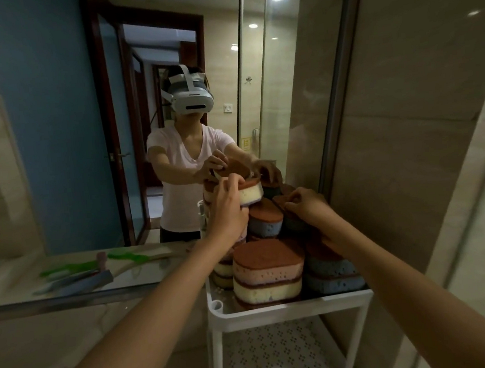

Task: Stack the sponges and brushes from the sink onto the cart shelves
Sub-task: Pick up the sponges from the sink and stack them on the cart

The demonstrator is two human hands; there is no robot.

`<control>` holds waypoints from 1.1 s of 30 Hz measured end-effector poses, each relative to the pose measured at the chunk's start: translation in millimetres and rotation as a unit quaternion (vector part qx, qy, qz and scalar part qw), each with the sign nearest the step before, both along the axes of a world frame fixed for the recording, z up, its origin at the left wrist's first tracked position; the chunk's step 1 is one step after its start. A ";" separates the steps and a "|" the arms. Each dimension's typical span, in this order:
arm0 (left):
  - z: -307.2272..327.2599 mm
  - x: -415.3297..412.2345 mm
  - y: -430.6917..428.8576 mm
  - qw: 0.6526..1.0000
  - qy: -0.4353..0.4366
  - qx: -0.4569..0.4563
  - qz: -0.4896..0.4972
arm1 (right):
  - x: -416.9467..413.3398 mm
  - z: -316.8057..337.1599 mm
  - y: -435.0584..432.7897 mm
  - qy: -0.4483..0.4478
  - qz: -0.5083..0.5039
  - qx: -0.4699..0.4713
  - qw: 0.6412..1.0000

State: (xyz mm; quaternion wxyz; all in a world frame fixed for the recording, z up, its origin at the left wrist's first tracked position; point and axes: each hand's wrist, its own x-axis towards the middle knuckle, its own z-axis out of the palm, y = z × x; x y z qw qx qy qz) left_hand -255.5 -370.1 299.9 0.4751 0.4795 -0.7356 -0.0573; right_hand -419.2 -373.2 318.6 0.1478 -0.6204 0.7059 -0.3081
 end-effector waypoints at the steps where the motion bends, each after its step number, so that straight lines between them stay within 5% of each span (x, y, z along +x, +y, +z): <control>1: -0.3 -0.2 0.1 1.000 0.003 -0.002 -0.001 | 1.7 1.3 1.1 0.011 0.004 0.003 1.000; 8: 6.3 -2.7 6.6 0.999 0.027 -0.029 -0.024 | 4.5 3.8 8.3 -0.015 0.033 -0.064 0.997; 11: 15.8 -8.5 11.6 0.999 -0.006 -0.031 -0.042 | 2.8 11.0 13.8 -0.173 0.007 -0.143 0.974; 14: 24.7 -19.3 15.4 0.992 -0.051 -0.003 -0.111 | 2.3 22.2 22.7 -0.360 0.028 -0.112 0.926; 16: 30.8 -27.6 18.2 0.985 -0.055 0.027 -0.163 | -1.8 26.8 30.3 -0.409 0.049 -0.081 0.908; 18: 37.9 -36.1 22.9 0.969 0.039 0.080 -0.229 | -7.7 28.9 35.7 -0.444 0.067 -0.067 0.891; 22: 53.3 -51.4 28.2 0.867 0.337 0.186 -0.318 | -21.5 29.4 41.4 -0.454 0.082 -0.072 0.884; 27: 55.0 -65.9 24.4 0.825 0.399 0.204 -0.345 | -38.0 25.0 42.4 -0.329 0.069 -0.139 0.932; 29: 49.5 -66.2 19.1 0.878 0.321 0.192 -0.298 | -44.6 19.2 39.7 -0.269 0.038 -0.192 0.943; 31: 41.0 -63.2 5.8 0.972 0.074 0.152 -0.164 | -51.3 8.5 35.0 -0.181 0.016 -0.216 0.959; 33: 28.2 -58.9 -0.7 0.972 -0.172 0.145 -0.064 | -58.0 -7.7 27.6 -0.122 -0.002 -0.198 0.973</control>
